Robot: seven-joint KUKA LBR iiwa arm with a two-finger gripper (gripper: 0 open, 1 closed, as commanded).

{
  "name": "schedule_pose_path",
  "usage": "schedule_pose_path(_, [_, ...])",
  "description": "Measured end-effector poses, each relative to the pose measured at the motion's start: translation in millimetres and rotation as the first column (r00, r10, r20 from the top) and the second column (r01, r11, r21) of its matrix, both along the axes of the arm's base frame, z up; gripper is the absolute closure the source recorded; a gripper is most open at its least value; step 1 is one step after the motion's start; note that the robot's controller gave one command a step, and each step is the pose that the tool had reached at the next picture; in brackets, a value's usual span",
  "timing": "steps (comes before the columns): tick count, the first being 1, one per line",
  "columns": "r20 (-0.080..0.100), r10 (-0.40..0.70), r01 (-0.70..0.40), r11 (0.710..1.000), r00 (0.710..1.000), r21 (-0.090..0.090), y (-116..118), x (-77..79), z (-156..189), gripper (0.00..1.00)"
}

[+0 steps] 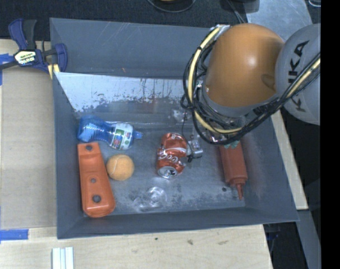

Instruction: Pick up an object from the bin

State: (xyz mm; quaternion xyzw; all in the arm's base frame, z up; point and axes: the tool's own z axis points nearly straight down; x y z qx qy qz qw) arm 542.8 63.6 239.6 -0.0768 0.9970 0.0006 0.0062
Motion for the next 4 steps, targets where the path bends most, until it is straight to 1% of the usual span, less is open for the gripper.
schedule_pose_path(1, [-0.010, 0.081, -0.081, 0.997, 0.997, -0.003, 3, 28.7, -104, 0.00])
schedule_pose_path(2, [-0.004, -0.088, 0.088, 0.996, 0.996, 0.001, -14, 7.1, -104, 0.00])
schedule_pose_path(3, [0.003, 0.232, -0.232, 0.973, 0.973, -0.004, -44, 23.9, -166, 1.00])
schedule_pose_path(4, [0.003, 0.232, -0.232, 0.973, 0.973, -0.004, -44, 23.8, -166, 1.00])
